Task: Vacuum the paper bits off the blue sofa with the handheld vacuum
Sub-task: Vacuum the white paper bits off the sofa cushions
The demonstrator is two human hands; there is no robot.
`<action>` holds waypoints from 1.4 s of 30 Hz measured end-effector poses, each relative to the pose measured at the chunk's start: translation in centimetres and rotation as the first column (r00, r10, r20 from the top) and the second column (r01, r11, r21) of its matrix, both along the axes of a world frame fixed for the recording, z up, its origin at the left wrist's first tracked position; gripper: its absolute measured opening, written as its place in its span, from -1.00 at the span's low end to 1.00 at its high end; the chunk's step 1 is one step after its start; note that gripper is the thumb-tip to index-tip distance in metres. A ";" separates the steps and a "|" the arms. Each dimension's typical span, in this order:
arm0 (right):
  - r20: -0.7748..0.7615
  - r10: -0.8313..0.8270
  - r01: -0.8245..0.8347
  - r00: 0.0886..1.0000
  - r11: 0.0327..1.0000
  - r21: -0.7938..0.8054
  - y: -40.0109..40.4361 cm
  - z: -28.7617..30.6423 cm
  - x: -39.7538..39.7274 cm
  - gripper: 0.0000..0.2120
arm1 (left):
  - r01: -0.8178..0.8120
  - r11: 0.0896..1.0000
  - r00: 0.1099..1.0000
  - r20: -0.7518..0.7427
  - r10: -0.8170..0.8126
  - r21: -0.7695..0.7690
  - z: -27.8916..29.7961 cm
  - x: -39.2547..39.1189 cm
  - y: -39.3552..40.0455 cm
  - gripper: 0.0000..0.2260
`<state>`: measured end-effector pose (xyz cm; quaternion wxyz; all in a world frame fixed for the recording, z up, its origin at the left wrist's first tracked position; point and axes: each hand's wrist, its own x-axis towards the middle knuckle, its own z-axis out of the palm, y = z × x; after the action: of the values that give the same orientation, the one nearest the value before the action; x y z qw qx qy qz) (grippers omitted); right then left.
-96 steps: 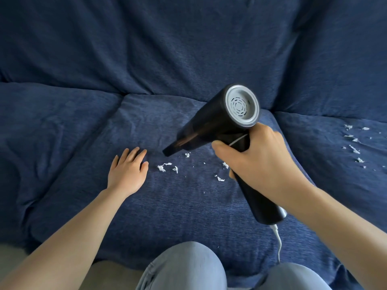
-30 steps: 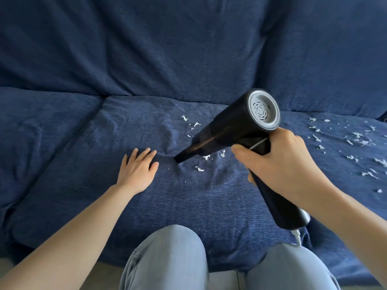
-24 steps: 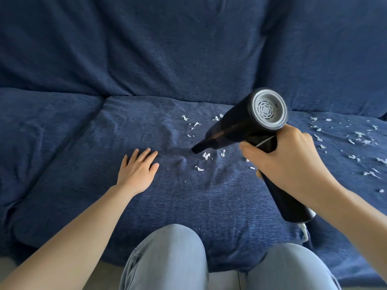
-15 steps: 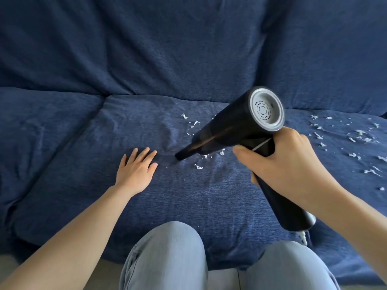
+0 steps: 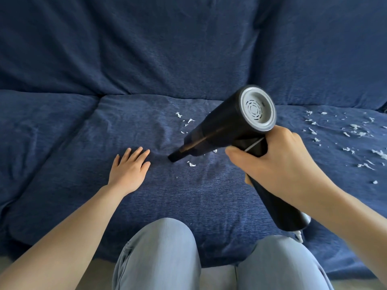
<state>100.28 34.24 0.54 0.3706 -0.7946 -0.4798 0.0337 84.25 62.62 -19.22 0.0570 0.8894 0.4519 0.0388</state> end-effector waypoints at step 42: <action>-0.018 -0.029 0.029 0.999 1.000 -0.013 -0.7 -0.9 6.7 -0.77 | -0.062 0.997 0.998 0.010 0.063 -0.036 0.8 6.2 -1.8 -0.53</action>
<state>106.98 33.56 -0.33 0.3703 -0.8034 -0.4647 0.0385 90.45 60.83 -18.47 0.0744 0.8734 0.4798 0.0375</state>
